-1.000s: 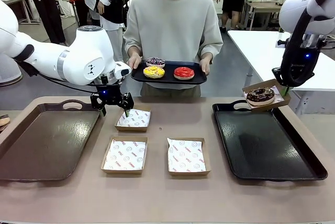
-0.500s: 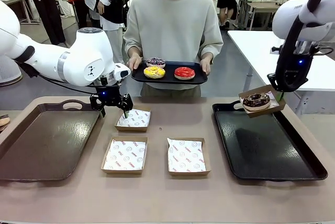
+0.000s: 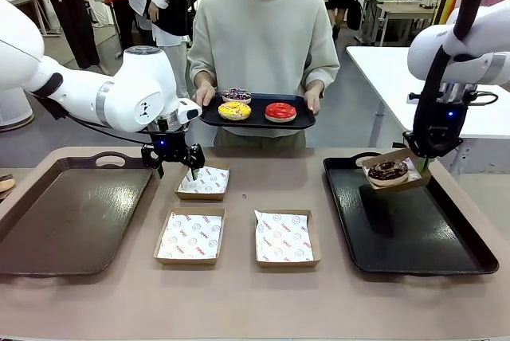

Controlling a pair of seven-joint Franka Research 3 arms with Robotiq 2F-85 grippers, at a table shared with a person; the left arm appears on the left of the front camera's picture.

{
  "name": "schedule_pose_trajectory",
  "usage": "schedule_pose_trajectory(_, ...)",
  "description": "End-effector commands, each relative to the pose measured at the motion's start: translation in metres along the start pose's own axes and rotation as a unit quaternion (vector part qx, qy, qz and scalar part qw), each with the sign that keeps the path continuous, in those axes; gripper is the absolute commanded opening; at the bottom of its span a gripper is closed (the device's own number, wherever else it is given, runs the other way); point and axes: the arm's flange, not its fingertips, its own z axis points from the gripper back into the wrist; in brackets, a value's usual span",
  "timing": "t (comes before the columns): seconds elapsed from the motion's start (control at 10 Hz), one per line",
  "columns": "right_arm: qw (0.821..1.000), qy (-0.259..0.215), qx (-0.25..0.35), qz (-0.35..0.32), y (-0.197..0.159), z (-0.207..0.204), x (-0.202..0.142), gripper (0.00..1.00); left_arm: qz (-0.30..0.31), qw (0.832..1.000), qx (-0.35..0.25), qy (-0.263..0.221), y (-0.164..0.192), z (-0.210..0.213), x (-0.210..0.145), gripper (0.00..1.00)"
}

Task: Individually package the donuts and arrange them on the tray.
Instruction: Place the picked Paper togo box on the Handle tray while simultaneously picking up another Paper togo box from the table with the other hand.

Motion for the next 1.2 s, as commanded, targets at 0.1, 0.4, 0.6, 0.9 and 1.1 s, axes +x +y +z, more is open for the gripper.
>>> schedule_pose_trajectory(0.1,1.0,-0.004,0.021,0.01,-0.001,-0.007,-0.002,0.01,0.008,1.0,0.02,0.006,-0.004,-0.005,0.015,1.0)
schedule_pose_trajectory(0.4,1.0,0.001,0.005,0.012,0.006,-0.016,0.002,0.01,0.016,1.0,0.019,0.012,0.0,-0.011,0.019,1.0)
schedule_pose_trajectory(0.6,1.0,-0.01,-0.007,0.007,0.01,-0.018,0.008,0.01,0.019,1.0,0.021,0.012,-0.002,-0.012,0.021,1.0)
schedule_pose_trajectory(0.9,1.0,-0.009,-0.01,-0.002,0.012,-0.019,0.014,0.01,0.02,0.999,0.023,0.014,-0.002,-0.015,0.022,1.0)
schedule_pose_trajectory(1.1,1.0,-0.012,-0.011,-0.005,0.012,-0.018,0.016,0.01,0.022,0.999,0.025,0.018,-0.003,-0.016,0.024,1.0)
